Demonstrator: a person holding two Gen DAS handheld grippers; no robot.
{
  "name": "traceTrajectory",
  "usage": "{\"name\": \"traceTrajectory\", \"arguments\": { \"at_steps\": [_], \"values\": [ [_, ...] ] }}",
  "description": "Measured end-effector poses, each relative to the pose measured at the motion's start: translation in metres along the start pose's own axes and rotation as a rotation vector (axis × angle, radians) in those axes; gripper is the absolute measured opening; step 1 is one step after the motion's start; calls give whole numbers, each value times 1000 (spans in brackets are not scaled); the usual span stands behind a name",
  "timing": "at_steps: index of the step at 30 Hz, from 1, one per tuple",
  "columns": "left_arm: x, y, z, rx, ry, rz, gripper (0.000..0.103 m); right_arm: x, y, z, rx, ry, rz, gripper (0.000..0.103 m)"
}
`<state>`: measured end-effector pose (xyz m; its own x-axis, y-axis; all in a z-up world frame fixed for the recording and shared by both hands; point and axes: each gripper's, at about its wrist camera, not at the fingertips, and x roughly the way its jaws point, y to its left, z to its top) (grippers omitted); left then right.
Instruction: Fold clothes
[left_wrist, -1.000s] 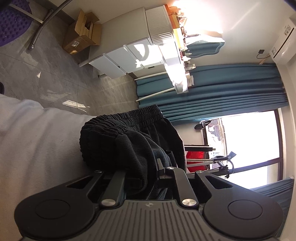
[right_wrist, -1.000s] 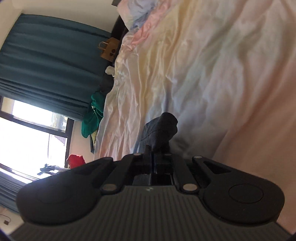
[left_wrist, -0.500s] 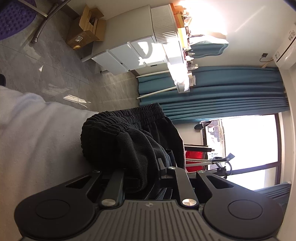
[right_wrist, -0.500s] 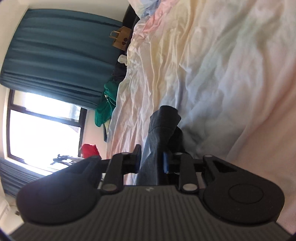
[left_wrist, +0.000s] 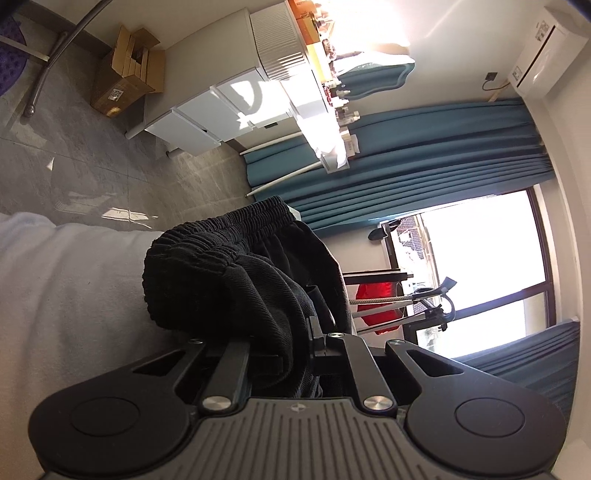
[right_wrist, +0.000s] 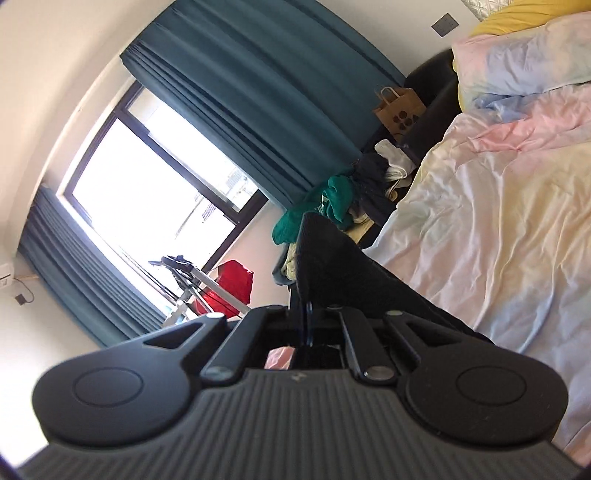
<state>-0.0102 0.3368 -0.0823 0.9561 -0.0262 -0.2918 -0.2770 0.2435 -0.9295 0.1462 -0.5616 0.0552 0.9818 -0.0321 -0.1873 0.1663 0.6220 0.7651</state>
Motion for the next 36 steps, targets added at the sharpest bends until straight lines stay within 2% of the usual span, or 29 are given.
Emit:
{"name": "traceTrajectory", "arguments": {
  "at_steps": [2,5,6,8,9,12,14,16,17,19,20,21,22,23,25,28,32,34,36],
  "values": [
    [-3,9,3,-54,2,-6,9,-16,-29,-7,34,9,-75,5],
    [-10,20,8,-105,-8,16,9,-37,-100,-32,144,83,-257,5],
    [-13,21,10,-106,-15,36,9,-42,-124,-44,201,124,-305,5],
    [-13,16,12,-45,-3,65,10,-50,-169,-71,325,221,-386,5],
    [-13,12,13,-8,8,78,11,-54,-183,-80,370,245,-392,6],
    [-12,-8,7,146,48,143,16,-62,-211,-101,474,263,-338,8],
    [-14,-21,-2,249,63,204,18,-68,-216,-103,534,245,-321,9],
    [-17,-37,-12,350,76,256,30,-69,-208,-99,500,238,-350,12],
    [-18,-45,-18,398,79,277,32,-68,-198,-95,440,233,-387,16],
    [-25,-62,-34,519,63,335,50,-70,-178,-89,292,203,-480,28],
    [-28,-71,-44,596,44,376,58,-72,-166,-87,216,181,-518,39],
    [-31,-78,-55,675,36,403,74,-74,-156,-85,148,158,-539,56],
    [-33,-86,-66,751,28,426,81,-76,-146,-83,84,135,-549,64],
    [-35,-93,-76,813,25,427,81,-78,-136,-81,33,112,-546,74],
    [-38,-106,-97,912,13,433,83,-82,-119,-77,-45,75,-518,76],
    [-43,-121,-122,991,-6,411,88,-79,-89,-75,-130,85,-436,76],
    [-38,-137,-157,1052,30,334,89,-66,-37,-85,-240,153,-301,76],
    [-30,-146,-179,1118,69,283,89,-60,-11,-95,-286,190,-234,76],
    [-25,-157,-198,1182,56,250,89,-56,14,-108,-320,221,-174,76]
  ]
}}
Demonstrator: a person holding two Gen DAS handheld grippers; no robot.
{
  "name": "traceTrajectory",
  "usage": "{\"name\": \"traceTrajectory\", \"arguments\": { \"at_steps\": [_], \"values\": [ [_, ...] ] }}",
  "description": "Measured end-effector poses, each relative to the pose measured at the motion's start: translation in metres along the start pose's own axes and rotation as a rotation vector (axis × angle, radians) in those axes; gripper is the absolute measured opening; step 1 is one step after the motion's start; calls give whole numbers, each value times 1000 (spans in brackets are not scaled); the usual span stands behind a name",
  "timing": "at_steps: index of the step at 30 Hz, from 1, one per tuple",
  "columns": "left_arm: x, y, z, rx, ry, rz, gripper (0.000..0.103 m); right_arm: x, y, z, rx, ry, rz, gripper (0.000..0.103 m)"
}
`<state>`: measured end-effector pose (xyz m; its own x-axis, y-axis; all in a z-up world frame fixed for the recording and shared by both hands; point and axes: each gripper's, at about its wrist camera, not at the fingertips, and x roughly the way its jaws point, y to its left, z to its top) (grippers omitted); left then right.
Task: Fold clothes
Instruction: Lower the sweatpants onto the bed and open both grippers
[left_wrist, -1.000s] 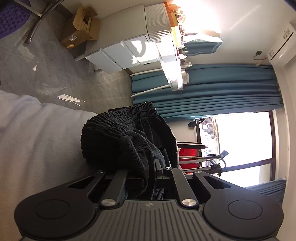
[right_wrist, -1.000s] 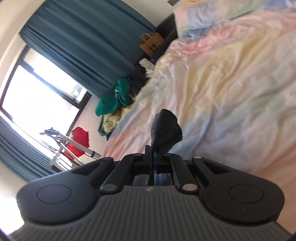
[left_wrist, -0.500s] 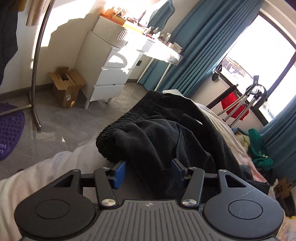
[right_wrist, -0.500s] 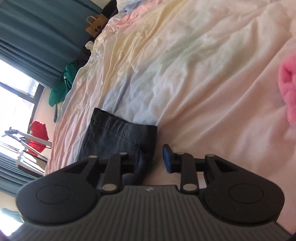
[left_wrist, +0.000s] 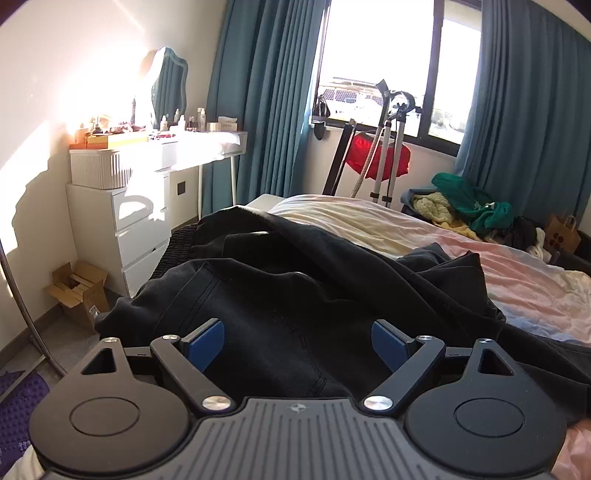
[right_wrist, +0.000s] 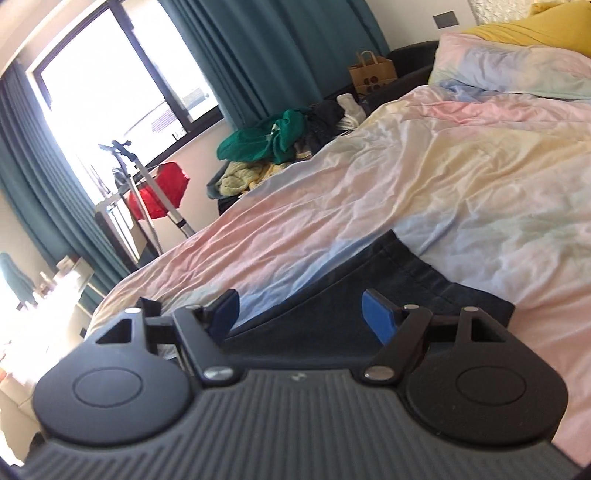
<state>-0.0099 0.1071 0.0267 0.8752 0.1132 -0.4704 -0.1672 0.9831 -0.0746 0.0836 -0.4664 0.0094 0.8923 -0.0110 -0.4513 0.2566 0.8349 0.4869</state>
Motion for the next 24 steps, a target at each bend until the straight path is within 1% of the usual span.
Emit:
{"name": "traceTrajectory", "arguments": {
  "at_steps": [1,4,8,10,11,12,15,17,19,20,22,23,24],
  "values": [
    [1,-9,3,14,-13,-6,89,1,15,-3,-22,9,29,76],
    [17,-37,15,35,-29,-61,89,8,50,-12,-61,39,104,76],
    [35,-70,28,59,-55,-115,89,26,78,-29,-85,92,190,76],
    [48,-80,30,82,-45,-161,89,36,86,-41,-132,130,218,76],
    [54,-82,27,90,-42,-171,89,40,90,-48,-165,148,224,75],
    [60,-83,23,99,-42,-175,89,44,91,-55,-191,170,223,75],
    [82,-76,7,78,0,-185,89,59,90,-68,-224,236,202,75],
    [93,-71,1,69,27,-192,89,74,92,-64,-193,267,206,76],
    [95,-66,-2,94,43,-184,88,94,98,-55,-149,312,217,76],
    [92,-65,-3,108,29,-182,88,106,103,-50,-131,327,224,76],
    [81,-59,-3,136,-39,-194,88,133,117,-43,-108,358,247,74],
    [80,-55,-3,114,-66,-211,89,149,127,-41,-102,372,263,70],
    [81,-48,-3,52,-98,-236,89,166,136,-41,-92,377,272,69]
  ]
}}
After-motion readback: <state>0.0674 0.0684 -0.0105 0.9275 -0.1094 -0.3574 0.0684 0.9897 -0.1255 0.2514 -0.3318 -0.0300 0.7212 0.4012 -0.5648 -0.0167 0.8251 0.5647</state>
